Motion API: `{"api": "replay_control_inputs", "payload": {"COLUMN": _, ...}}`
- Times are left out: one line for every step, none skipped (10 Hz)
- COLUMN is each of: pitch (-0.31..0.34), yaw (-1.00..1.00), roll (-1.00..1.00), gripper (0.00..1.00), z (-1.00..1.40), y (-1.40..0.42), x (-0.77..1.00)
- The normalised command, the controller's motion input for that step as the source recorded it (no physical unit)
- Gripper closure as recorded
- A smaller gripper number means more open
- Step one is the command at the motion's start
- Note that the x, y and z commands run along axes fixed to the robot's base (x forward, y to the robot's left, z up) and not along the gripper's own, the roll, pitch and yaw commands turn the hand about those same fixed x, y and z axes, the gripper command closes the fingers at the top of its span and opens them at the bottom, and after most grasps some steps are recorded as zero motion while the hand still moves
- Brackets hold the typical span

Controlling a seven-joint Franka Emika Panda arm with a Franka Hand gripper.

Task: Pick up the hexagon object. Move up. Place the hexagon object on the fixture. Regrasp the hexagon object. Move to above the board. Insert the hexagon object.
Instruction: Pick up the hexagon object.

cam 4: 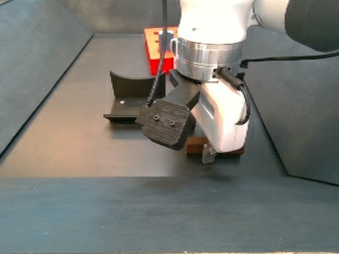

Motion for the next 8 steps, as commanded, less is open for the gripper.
{"api": "replay_control_inputs", "payload": {"pitch": -0.009, "yaw": 0.0, "roll": 0.0, "gripper": 0.0, "z": 0.0, "y": 0.0, "x": 0.0}}
{"api": "replay_control_inputs", "payload": {"pitch": 0.0, "yaw": 0.0, "roll": 0.0, "gripper": 0.0, "z": 0.0, "y": 0.0, "x": 0.0}}
{"api": "replay_control_inputs", "payload": {"pitch": 0.0, "yaw": 0.0, "roll": 0.0, "gripper": 1.0, "z": 0.0, "y": 0.0, "x": 0.0}}
{"api": "replay_control_inputs", "payload": {"pitch": 0.0, "yaw": 0.0, "roll": 0.0, "gripper": 1.0, "z": 0.0, "y": 0.0, "x": 0.0}}
{"api": "replay_control_inputs", "payload": {"pitch": 0.0, "yaw": 0.0, "roll": 0.0, "gripper": 1.0, "z": 0.0, "y": 0.0, "x": 0.0}}
{"api": "replay_control_inputs", "payload": {"pitch": 0.0, "yaw": 0.0, "roll": 0.0, "gripper": 1.0, "z": 0.0, "y": 0.0, "x": 0.0}}
{"api": "replay_control_inputs", "payload": {"pitch": 0.0, "yaw": 0.0, "roll": 0.0, "gripper": 1.0, "z": 0.0, "y": 0.0, "x": 0.0}}
{"api": "replay_control_inputs", "payload": {"pitch": 0.0, "yaw": 0.0, "roll": 0.0, "gripper": 1.0, "z": 0.0, "y": 0.0, "x": 0.0}}
